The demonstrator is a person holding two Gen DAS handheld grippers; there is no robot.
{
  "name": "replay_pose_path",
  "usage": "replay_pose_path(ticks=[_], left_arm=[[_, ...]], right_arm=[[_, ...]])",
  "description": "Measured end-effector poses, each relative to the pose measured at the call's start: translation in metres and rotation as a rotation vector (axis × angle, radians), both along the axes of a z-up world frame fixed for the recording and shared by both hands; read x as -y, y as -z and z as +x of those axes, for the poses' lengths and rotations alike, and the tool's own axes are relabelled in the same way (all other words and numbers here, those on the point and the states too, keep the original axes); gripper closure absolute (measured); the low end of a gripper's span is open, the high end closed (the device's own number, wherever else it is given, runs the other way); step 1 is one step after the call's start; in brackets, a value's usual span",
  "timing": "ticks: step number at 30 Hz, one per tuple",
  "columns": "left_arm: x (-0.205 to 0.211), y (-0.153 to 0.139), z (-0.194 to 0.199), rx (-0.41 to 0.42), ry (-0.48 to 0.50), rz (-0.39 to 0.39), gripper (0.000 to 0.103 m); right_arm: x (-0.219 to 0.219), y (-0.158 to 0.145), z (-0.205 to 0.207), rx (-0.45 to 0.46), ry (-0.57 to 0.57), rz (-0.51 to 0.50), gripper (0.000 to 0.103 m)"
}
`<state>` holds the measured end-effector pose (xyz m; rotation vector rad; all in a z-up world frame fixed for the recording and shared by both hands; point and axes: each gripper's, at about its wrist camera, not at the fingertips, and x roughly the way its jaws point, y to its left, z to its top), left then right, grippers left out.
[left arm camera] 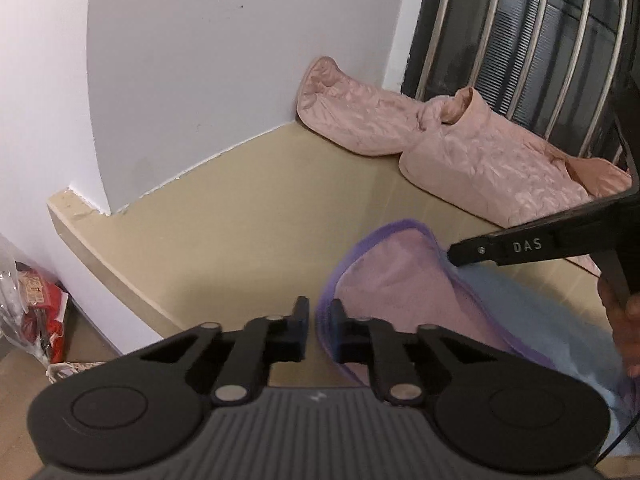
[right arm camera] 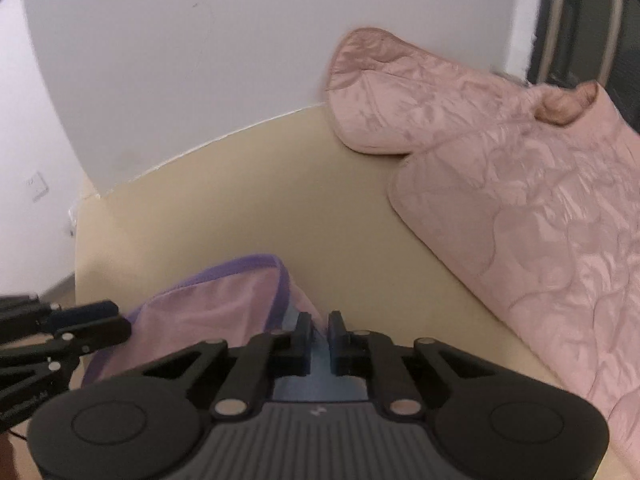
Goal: Fold clothes
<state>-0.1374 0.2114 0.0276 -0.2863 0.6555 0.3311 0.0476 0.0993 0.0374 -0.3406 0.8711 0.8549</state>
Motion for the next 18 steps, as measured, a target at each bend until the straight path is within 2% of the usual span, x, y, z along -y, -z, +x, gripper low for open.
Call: replay_pose_path(ticks=[9, 15, 17, 18], left_arm=[[0.016, 0.000, 0.016, 0.017, 0.038, -0.015, 0.102], [0.022, -0.014, 0.065, 0.056, 0.132, 0.041, 0.103], [0.020, -0.020, 0.072, 0.045, 0.134, 0.043, 0.102], [0.018, -0.023, 0.072, 0.033, 0.130, 0.036, 0.100]], right_arm=[[0.032, -0.009, 0.003, 0.090, 0.136, 0.032, 0.102], [0.067, -0.026, 0.014, 0.158, 0.234, 0.049, 0.103], [0.083, -0.029, 0.023, 0.148, 0.261, 0.063, 0.102], [0.088, -0.029, 0.026, 0.118, 0.241, 0.088, 0.098]])
